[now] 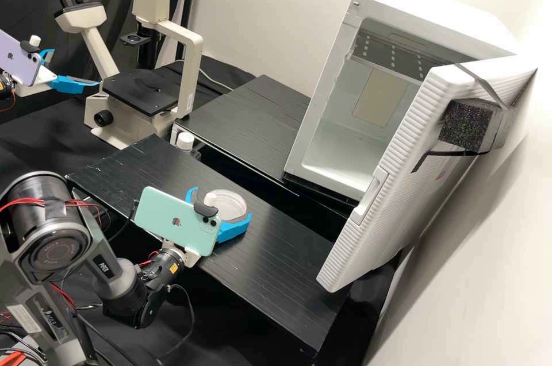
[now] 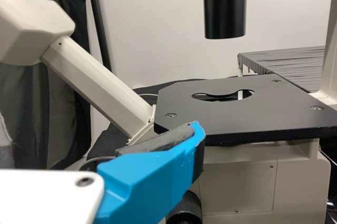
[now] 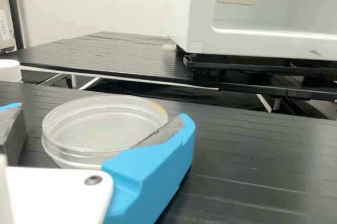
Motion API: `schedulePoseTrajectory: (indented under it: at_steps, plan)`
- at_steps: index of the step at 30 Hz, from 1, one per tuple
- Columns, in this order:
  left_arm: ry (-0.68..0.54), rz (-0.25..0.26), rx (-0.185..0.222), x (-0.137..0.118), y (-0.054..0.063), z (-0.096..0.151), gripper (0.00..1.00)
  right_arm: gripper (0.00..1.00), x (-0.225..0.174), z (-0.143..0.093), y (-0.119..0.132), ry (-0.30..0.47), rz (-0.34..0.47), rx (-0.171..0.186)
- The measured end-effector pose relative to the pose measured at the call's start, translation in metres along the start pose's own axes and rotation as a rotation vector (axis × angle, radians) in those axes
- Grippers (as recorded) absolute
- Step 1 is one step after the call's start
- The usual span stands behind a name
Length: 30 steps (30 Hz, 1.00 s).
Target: Take the petri dish out of the incubator
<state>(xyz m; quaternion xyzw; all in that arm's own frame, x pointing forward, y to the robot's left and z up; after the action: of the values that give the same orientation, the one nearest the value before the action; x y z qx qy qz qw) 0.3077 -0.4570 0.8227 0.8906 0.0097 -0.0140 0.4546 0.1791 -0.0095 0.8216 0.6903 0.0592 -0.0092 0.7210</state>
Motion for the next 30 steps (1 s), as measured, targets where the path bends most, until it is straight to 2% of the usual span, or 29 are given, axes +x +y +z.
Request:
schedulePoseTrajectory:
  at_steps: [11,26,30]
  plan:
    - [0.0,0.0,0.0,0.0,0.0,0.0,1.0,1.0,-0.004,-0.004,-0.002,0.007,0.011,0.001]
    - [0.0,0.0,0.0,0.0,0.0,0.0,1.0,1.0,-0.012,-0.016,0.007,0.042,0.093,-0.034]
    - [0.0,0.0,0.0,0.0,0.0,0.0,1.0,1.0,-0.015,-0.02,0.013,0.048,0.143,-0.038]
